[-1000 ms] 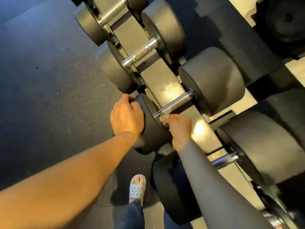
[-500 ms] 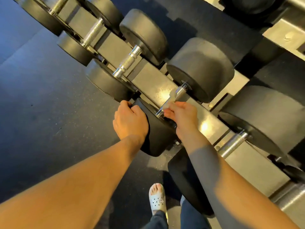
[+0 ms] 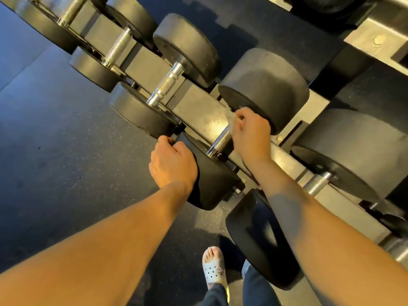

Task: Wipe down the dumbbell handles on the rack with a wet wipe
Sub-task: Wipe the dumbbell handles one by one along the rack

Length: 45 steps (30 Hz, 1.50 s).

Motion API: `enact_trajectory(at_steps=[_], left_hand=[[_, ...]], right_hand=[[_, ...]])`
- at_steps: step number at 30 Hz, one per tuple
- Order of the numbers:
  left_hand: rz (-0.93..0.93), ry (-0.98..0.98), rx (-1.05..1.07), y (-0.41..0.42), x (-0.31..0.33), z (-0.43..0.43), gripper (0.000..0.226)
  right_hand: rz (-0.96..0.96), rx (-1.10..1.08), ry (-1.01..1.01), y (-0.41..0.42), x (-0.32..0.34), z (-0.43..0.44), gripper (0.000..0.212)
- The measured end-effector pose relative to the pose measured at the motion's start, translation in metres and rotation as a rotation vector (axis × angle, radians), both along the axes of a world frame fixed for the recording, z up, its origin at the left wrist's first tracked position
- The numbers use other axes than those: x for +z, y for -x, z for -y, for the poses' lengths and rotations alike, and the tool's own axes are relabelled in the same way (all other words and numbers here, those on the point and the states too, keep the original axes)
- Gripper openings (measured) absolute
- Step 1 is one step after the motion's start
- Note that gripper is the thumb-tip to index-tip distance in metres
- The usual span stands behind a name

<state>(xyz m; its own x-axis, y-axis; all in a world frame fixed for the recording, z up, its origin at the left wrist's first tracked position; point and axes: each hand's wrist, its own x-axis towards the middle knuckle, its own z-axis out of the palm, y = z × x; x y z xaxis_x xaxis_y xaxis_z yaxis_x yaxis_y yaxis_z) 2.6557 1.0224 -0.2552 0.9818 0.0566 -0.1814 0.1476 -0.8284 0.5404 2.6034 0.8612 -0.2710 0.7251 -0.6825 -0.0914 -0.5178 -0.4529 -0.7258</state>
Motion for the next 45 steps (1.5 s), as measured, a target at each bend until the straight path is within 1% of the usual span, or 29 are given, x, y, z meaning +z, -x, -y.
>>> enact_trajectory(at_steps=[1,2,4,6,7,10,11,14,15,16,18,20,23,24,26,27,28,29,31,33,35,36,37,39,42,45], left_hand=[[0.003,-0.003,-0.003,-0.001,-0.001,0.0,0.013],[0.0,-0.005,-0.005,-0.001,-0.001,0.0,0.013],[-0.003,-0.006,-0.005,-0.001,-0.001,0.0,0.014],[0.003,-0.009,-0.01,0.0,-0.001,-0.001,0.015],[0.004,-0.008,-0.015,0.0,-0.001,-0.001,0.015],[0.001,-0.01,-0.019,0.0,0.0,-0.001,0.013],[0.0,-0.012,-0.02,0.0,0.001,-0.001,0.012],[0.004,-0.011,-0.026,0.0,0.001,-0.001,0.011],[0.003,-0.01,-0.029,0.0,0.001,-0.002,0.011],[-0.001,-0.008,-0.032,0.0,0.001,-0.002,0.011],[-0.005,0.003,-0.037,0.0,0.002,-0.001,0.01],[-0.009,0.004,-0.038,-0.001,0.002,-0.002,0.011],[-0.003,0.004,-0.045,-0.001,0.0,-0.003,0.014],[0.001,0.003,-0.046,-0.001,0.0,-0.003,0.014],[0.001,-0.002,-0.05,-0.001,0.0,-0.002,0.012],[0.001,-0.003,-0.054,-0.001,-0.002,-0.002,0.012],[0.0,-0.002,-0.055,-0.001,-0.002,-0.003,0.012],[-0.003,0.0,-0.054,-0.001,-0.003,-0.003,0.012],[-0.01,-0.002,-0.047,-0.001,-0.002,-0.003,0.011],[-0.013,-0.009,-0.043,-0.001,-0.002,-0.003,0.011],[-0.022,-0.011,-0.03,0.0,0.0,-0.002,0.011],[-0.026,-0.012,-0.025,-0.001,0.0,-0.002,0.011],[-0.026,-0.013,-0.021,-0.001,-0.001,-0.002,0.012],[-0.027,-0.016,-0.016,-0.002,-0.001,-0.002,0.014],[-0.023,-0.017,-0.016,-0.003,-0.002,-0.002,0.018],[-0.022,-0.01,-0.019,-0.003,-0.003,-0.002,0.02]], right_hand=[[-0.04,0.059,0.076,-0.002,-0.002,-0.005,0.02],[-0.101,0.181,0.166,-0.002,-0.004,-0.016,0.022],[-0.198,0.441,0.263,-0.002,-0.005,-0.029,0.024],[-0.302,0.604,0.393,-0.01,0.006,-0.016,0.024],[-0.348,0.623,0.468,-0.017,0.013,-0.005,0.023],[-0.474,0.521,0.636,-0.032,0.026,0.011,0.025],[-0.508,0.57,0.654,-0.033,0.029,0.001,0.024],[-0.584,0.858,0.594,-0.037,0.03,-0.025,0.021],[-0.6,0.891,0.613,-0.042,0.032,-0.019,0.021],[-0.609,0.884,0.664,-0.047,0.034,-0.01,0.019],[-0.606,0.795,0.759,-0.053,0.036,0.008,0.019],[-0.596,0.772,0.749,-0.048,0.035,0.004,0.018],[-0.506,0.945,0.58,-0.028,0.023,-0.019,0.015],[-0.448,0.954,0.528,-0.022,0.018,-0.017,0.015],[-0.355,0.88,0.497,-0.018,0.009,-0.001,0.016],[-0.318,0.802,0.51,-0.015,0.005,0.007,0.016],[-0.26,0.68,0.493,-0.01,0.002,0.012,0.017],[-0.182,0.526,0.421,-0.003,-0.001,0.011,0.017],[-0.041,0.267,0.179,0.012,-0.008,-0.008,0.014],[-0.012,0.083,-0.115,0.022,-0.014,-0.03,0.006],[0.059,-0.242,-0.455,0.023,-0.017,-0.035,0.011],[0.101,-0.412,-0.585,0.022,-0.016,-0.032,0.013],[0.13,-0.537,-0.676,0.02,-0.013,-0.029,0.013],[0.142,-0.649,-0.779,0.014,-0.006,-0.023,0.013],[0.108,-0.641,-0.868,0.003,0.003,-0.021,0.015],[0.173,-0.618,-1.021,0.004,0.002,-0.014,0.015]])
